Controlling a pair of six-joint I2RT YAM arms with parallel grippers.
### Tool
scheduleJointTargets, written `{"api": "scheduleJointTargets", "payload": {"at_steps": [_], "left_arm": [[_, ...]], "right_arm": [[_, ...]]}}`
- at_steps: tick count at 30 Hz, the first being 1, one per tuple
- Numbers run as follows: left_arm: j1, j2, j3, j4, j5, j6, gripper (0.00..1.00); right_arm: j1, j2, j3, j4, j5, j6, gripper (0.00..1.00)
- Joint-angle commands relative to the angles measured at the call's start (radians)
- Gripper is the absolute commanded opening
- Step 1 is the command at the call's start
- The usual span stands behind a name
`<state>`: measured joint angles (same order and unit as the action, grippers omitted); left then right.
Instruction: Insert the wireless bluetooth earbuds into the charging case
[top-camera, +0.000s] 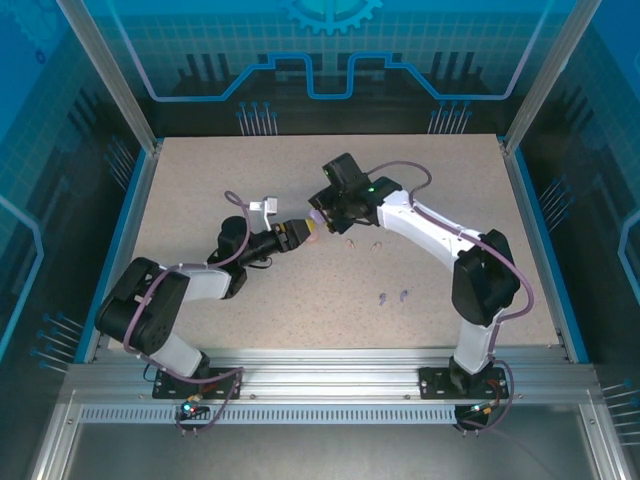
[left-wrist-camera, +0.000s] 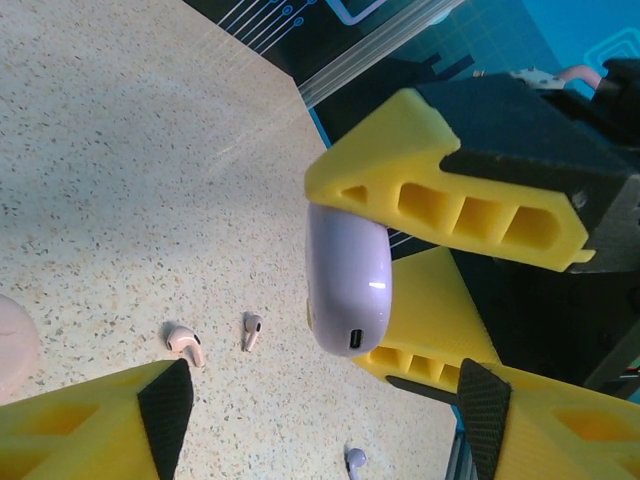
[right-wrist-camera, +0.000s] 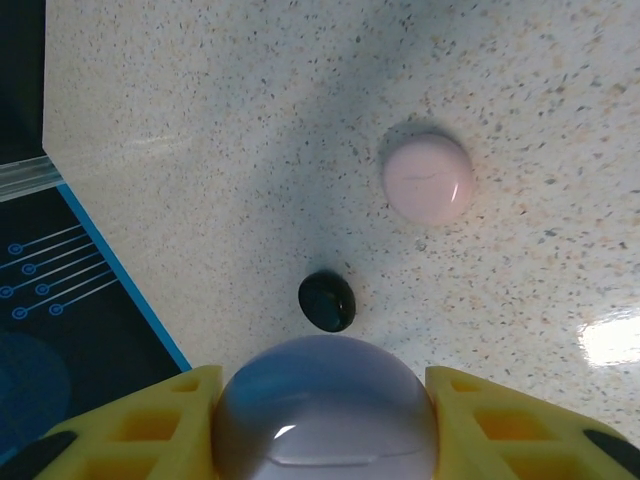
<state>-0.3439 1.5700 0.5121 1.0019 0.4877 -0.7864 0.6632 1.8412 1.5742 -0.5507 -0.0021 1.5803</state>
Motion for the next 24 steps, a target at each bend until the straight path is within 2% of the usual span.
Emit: {"api": "scheduleJointTargets", "payload": {"at_steps": [1, 12, 24], "left_arm": [[-0.011, 0.015, -0.004, 0.059, 0.008, 0.004, 0.70], [-0.020, 0.059, 0.018, 0.079, -0.029, -0.002, 0.58], [-0.023, 0.093, 0.054, 0.109, -0.061, -0.022, 0.56]], "right_arm": [[0.021, 0.026, 0.034, -0.040, 0.030, 0.027, 0.37], [0.034, 0.024, 0.021, -0.029, 0.023, 0.027, 0.37], [0.038, 0.029, 0.005, -0.005, 0.011, 0.032, 0.37]]}}
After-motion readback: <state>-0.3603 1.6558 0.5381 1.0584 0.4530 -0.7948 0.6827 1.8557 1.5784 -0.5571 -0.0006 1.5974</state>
